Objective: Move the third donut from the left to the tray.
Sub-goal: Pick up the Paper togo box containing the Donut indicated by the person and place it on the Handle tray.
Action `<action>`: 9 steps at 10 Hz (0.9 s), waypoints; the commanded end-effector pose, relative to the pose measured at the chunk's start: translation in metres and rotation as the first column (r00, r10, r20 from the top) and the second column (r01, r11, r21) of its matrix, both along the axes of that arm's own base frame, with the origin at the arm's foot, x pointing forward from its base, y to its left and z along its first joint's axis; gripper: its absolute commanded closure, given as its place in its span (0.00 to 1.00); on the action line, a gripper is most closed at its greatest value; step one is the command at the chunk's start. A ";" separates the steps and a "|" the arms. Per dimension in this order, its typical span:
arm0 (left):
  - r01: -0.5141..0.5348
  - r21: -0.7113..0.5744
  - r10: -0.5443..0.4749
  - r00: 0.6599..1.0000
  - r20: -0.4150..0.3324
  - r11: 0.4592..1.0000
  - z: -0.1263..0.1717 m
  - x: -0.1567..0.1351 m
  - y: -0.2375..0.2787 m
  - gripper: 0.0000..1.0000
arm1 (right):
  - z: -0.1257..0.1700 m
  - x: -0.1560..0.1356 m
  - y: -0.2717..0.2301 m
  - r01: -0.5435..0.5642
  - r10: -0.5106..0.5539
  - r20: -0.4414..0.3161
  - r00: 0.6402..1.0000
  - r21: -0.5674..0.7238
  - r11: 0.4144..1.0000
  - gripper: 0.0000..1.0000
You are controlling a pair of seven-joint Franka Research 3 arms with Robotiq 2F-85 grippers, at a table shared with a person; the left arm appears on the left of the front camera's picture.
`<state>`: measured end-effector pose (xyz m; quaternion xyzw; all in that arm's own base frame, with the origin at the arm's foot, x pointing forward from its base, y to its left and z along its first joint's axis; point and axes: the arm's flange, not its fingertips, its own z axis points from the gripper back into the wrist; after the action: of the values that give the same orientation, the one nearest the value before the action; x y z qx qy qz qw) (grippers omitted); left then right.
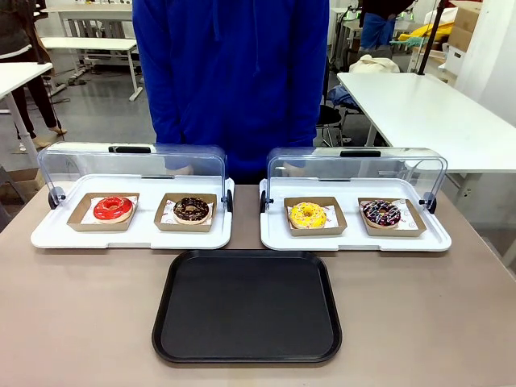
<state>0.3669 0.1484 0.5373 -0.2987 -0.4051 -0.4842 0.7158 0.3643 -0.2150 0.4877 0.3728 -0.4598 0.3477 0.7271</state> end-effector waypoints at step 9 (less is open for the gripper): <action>0.016 -0.016 -0.015 1.000 0.025 1.000 0.001 0.001 0.000 0.00 | 0.001 0.004 -0.001 -0.005 0.005 0.039 0.999 0.012 1.000 0.00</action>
<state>0.3669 0.1485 0.5373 -0.2987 -0.4051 -0.4841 0.7158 0.3643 -0.2150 0.4877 0.3728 -0.4598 0.3478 0.7271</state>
